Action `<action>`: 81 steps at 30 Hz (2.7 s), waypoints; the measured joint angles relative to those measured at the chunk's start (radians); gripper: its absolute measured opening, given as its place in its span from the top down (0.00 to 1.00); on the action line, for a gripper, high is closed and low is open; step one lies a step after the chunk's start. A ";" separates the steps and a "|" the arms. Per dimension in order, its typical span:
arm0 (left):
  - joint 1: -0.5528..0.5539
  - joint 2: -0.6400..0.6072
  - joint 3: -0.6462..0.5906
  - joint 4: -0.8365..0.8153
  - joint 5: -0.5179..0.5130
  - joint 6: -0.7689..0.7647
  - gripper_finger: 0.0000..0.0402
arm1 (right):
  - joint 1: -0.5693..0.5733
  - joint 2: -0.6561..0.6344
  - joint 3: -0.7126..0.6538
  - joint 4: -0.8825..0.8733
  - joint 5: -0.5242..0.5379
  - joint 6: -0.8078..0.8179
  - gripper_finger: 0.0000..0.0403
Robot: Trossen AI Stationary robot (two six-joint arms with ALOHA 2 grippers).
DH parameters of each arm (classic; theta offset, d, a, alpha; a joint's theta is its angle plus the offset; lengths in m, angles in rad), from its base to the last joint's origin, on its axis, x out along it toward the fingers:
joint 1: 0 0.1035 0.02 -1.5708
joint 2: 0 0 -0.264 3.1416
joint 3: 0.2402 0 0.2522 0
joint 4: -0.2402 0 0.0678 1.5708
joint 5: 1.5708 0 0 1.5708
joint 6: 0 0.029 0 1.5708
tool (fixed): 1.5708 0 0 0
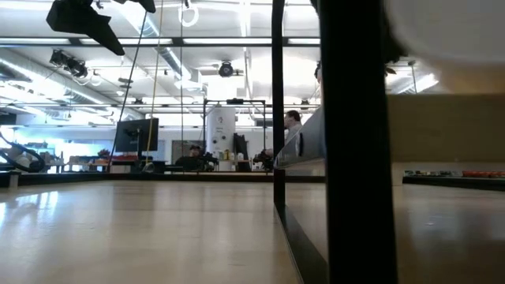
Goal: Pick and place medicine bottles onto shelf by color
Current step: Put the orange pill bottle on the shelf aligned with the other orange pill bottles
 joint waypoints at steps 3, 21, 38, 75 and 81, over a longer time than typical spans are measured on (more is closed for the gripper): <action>0.000 0.000 0.001 -0.001 0.000 -0.014 0.09 | 0.007 0.012 -0.001 -0.007 0.001 -0.015 0.30; 0.000 0.001 0.001 -0.008 0.000 -0.011 0.09 | 0.007 -0.006 0.000 -0.025 0.031 0.074 0.47; 0.000 0.000 0.001 0.117 -0.007 0.166 0.09 | 0.003 -0.142 0.262 -0.577 -0.013 0.221 0.51; -0.002 0.486 1.007 0.186 -0.026 1.833 0.09 | -0.006 -0.528 0.312 -0.347 0.587 0.554 0.50; -0.003 0.535 1.046 0.173 0.049 1.909 0.09 | -0.006 -0.528 0.312 -0.318 0.511 0.586 0.50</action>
